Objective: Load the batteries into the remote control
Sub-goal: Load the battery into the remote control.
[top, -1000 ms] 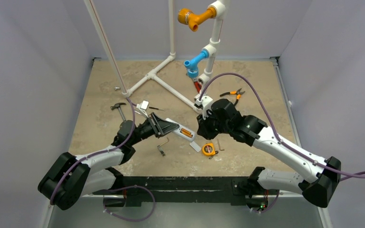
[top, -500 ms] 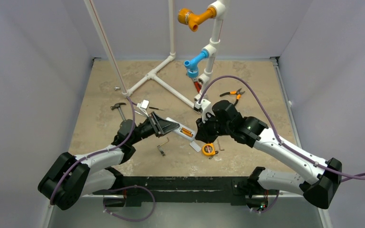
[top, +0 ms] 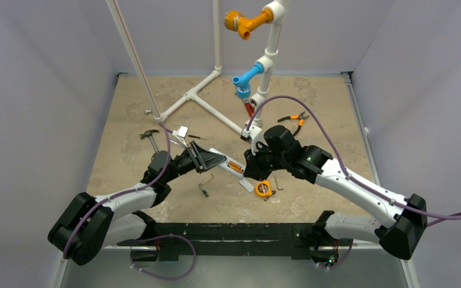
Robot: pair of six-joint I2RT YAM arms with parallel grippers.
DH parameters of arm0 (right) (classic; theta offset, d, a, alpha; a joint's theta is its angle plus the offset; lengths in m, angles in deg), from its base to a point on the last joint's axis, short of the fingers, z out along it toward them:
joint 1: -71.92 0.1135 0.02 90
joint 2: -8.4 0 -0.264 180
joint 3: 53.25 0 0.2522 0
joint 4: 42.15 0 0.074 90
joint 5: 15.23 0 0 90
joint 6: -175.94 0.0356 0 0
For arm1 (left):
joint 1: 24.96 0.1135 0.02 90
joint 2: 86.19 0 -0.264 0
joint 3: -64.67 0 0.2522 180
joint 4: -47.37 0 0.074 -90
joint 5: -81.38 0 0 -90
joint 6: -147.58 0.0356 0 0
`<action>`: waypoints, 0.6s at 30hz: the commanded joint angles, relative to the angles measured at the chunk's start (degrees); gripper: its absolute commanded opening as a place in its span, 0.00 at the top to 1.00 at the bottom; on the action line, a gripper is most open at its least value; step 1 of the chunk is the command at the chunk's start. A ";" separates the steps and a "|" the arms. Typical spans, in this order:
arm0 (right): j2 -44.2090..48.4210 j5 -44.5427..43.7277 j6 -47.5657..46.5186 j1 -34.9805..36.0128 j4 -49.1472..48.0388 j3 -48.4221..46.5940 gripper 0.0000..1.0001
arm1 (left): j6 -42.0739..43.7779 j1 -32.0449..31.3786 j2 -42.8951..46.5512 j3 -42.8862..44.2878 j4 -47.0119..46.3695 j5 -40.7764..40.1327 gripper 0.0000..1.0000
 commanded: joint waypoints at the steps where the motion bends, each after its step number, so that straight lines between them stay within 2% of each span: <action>1: 0.12 1.19 -0.88 0.00 -2.89 -1.93 0.90 | -0.23 0.09 0.13 1.82 -3.71 0.20 1.00; 18: 0.13 1.46 -0.68 0.05 -3.90 -2.93 0.91 | -0.29 0.10 0.94 1.03 -3.85 0.20 1.00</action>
